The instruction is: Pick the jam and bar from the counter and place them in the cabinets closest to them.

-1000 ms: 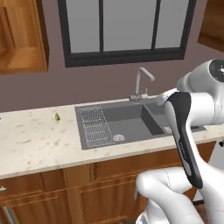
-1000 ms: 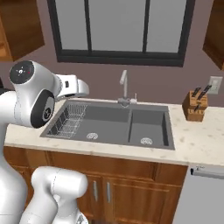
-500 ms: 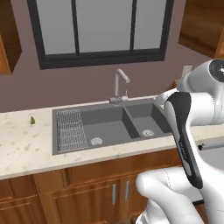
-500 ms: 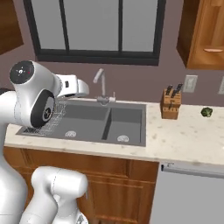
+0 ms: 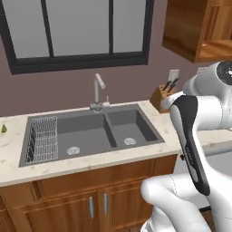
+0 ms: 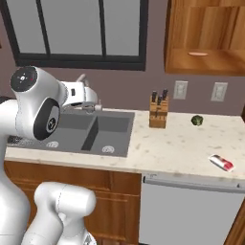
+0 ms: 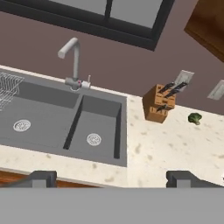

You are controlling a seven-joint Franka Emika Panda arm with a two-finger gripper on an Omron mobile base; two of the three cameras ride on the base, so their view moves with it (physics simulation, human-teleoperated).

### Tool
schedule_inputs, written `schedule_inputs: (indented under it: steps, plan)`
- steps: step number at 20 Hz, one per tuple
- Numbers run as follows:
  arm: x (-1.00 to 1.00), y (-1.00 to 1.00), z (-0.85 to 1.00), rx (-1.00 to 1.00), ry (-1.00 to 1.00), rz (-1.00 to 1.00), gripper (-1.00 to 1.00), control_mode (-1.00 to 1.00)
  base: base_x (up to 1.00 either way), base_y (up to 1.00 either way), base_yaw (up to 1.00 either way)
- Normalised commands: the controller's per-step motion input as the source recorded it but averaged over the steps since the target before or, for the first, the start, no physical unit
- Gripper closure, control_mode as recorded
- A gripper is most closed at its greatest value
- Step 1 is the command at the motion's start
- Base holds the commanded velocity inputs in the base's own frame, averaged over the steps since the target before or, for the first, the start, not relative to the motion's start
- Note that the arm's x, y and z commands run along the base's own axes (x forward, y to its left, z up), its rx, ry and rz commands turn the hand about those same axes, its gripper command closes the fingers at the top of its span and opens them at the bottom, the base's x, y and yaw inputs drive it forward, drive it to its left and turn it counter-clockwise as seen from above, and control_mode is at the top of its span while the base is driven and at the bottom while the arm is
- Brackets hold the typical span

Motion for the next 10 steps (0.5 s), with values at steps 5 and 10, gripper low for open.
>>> schedule_inputs:
  steps: [5,10]
  plan:
    - [0.00,0.00,0.00,0.00,0.00,0.00,-1.00,1.00,0.00,-0.62,-0.02]
    - [0.00,0.00,0.00,0.00,0.00,0.00,-1.00,1.00,0.00,-0.63,-0.01]
